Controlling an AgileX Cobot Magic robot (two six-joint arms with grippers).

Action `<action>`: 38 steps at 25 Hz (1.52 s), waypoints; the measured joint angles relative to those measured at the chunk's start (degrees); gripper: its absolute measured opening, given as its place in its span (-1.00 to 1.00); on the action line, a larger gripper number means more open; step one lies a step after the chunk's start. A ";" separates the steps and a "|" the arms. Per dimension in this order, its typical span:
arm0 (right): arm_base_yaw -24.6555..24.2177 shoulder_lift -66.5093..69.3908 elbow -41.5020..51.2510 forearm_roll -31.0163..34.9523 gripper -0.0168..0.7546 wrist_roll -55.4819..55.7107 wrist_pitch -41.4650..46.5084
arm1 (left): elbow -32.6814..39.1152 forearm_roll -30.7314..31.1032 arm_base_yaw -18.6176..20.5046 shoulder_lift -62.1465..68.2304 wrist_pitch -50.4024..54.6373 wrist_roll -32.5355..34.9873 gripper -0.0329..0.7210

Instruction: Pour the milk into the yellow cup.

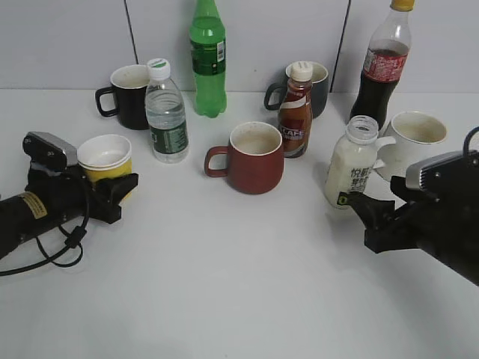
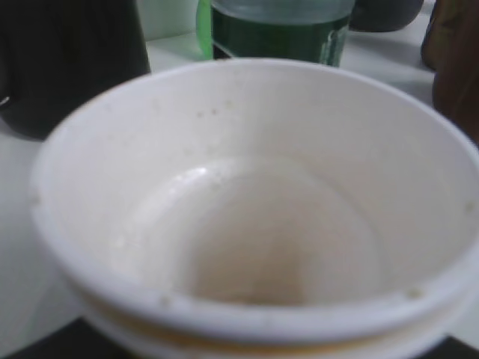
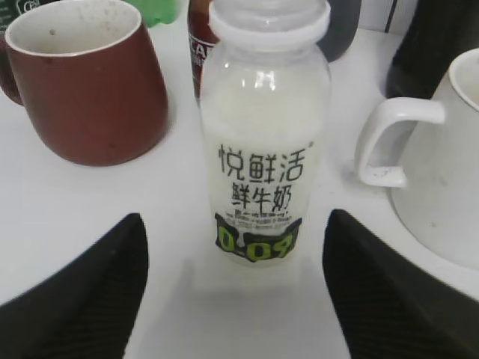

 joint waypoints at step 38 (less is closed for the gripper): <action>0.00 16.88 -17.95 -0.09 0.16 0.52 -0.06 | 1.72 10.52 -7.52 -11.47 0.44 -4.32 0.01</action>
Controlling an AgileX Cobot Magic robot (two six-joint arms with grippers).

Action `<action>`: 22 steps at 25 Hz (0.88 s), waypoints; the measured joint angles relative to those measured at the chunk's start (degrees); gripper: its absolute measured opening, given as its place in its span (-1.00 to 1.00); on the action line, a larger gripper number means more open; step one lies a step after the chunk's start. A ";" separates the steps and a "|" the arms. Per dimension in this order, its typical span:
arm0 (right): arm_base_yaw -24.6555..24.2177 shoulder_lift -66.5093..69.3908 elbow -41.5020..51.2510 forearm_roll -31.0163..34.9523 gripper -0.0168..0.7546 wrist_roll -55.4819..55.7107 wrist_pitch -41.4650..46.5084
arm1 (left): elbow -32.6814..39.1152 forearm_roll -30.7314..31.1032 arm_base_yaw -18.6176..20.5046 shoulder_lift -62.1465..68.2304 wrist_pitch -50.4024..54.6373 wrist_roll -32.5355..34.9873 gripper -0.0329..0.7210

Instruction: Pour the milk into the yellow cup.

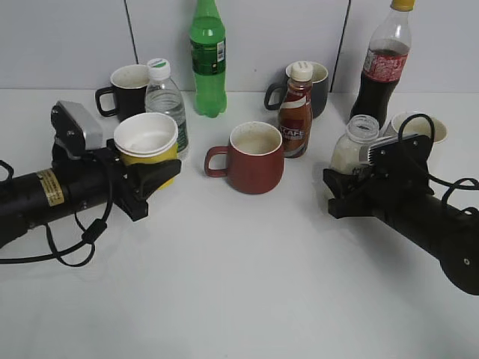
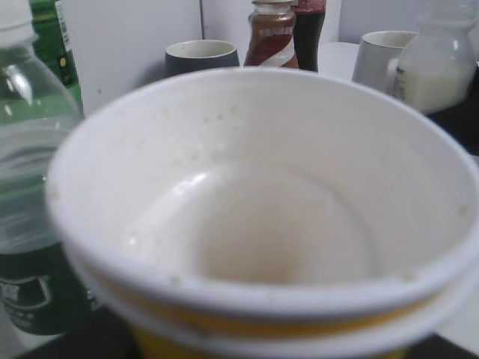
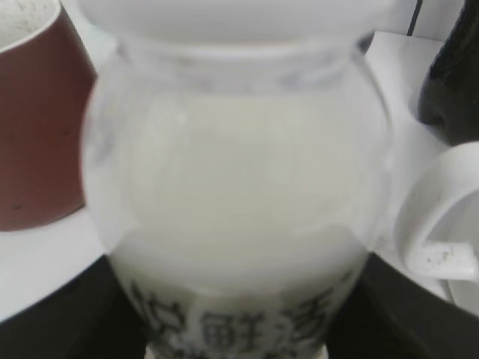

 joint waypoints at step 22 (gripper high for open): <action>5.84 -18.19 -4.76 -11.38 0.16 -9.75 12.29 | -2.20 -3.60 -10.70 0.00 0.05 -1.11 0.00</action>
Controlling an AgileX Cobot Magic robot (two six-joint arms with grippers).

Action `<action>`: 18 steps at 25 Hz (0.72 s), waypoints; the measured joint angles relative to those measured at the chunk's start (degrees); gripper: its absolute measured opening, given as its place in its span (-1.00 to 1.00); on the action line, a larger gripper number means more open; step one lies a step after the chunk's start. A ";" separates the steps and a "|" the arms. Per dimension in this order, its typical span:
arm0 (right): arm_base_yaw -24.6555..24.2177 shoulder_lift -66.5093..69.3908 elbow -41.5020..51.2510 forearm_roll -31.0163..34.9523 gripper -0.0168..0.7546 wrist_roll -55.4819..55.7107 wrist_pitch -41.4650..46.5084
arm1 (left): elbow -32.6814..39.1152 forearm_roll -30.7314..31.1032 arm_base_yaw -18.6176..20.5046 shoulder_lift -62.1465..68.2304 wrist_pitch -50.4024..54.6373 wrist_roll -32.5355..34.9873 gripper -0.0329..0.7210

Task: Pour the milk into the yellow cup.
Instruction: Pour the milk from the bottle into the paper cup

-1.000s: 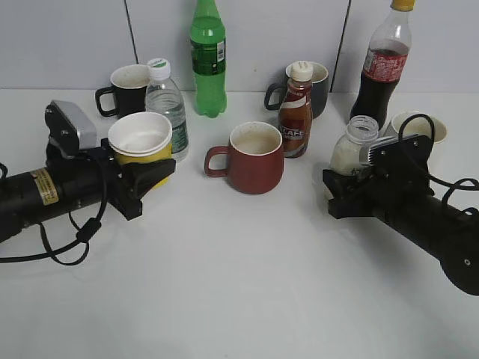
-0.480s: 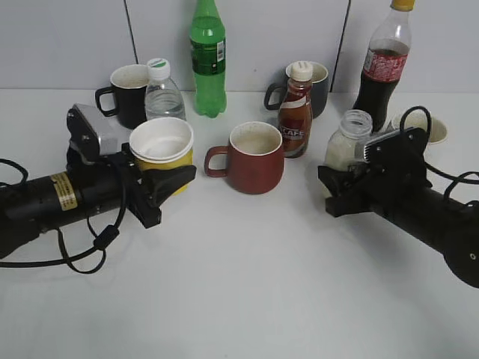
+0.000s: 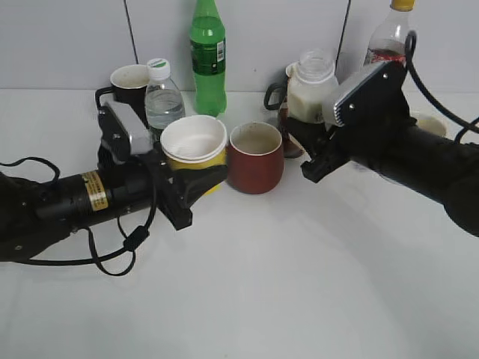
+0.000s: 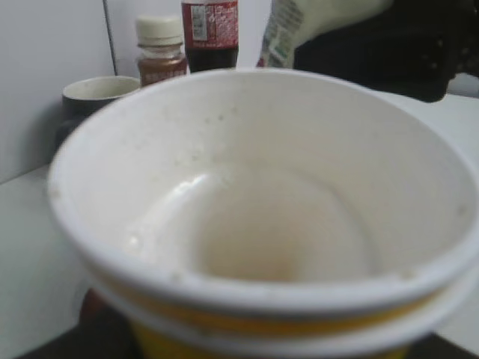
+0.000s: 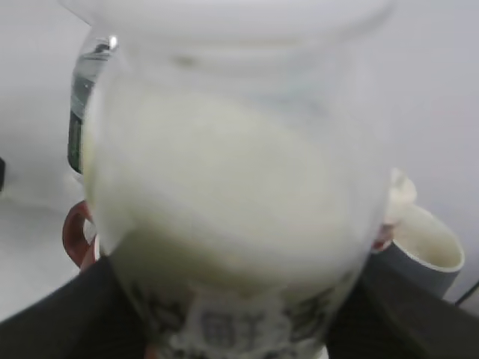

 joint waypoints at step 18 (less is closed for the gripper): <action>3.67 -1.23 -8.29 -6.11 0.16 -26.76 10.64 | -1.84 -0.65 -5.16 0.00 0.00 -2.75 0.00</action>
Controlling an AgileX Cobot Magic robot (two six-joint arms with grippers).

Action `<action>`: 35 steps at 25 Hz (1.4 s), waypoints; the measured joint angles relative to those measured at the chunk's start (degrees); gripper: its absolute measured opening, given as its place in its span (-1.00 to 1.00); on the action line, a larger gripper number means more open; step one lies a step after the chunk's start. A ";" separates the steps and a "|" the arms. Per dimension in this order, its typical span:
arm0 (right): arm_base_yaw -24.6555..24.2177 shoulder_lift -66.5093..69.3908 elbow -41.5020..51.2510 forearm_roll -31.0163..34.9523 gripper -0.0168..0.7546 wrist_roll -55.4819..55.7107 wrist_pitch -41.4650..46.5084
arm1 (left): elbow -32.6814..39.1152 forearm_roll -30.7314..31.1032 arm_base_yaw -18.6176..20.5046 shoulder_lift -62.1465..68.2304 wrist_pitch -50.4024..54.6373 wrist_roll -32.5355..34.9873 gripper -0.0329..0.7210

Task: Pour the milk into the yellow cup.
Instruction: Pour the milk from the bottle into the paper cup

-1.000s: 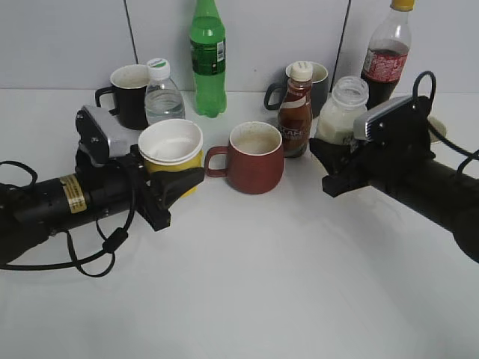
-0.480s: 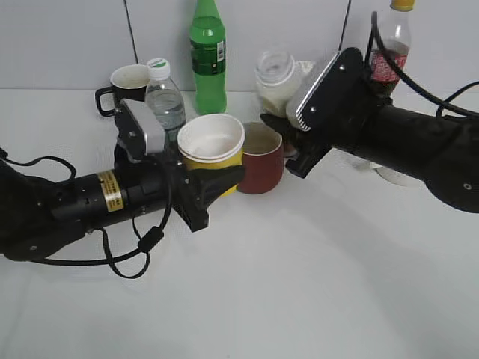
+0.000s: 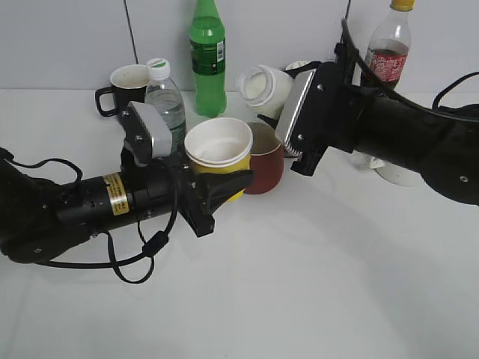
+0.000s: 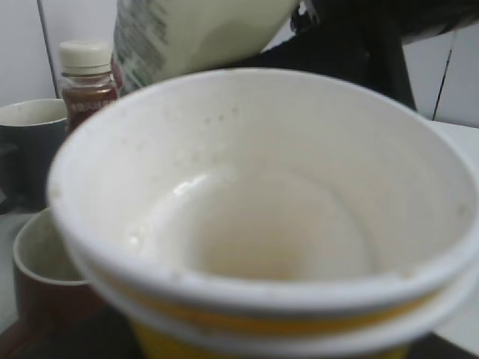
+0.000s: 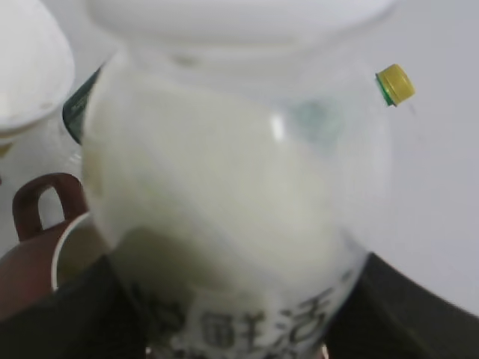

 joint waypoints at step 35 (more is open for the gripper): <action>0.00 0.00 0.00 -0.06 0.16 -28.36 0.00 | -1.77 9.79 -0.02 0.00 2.62 -0.05 -0.01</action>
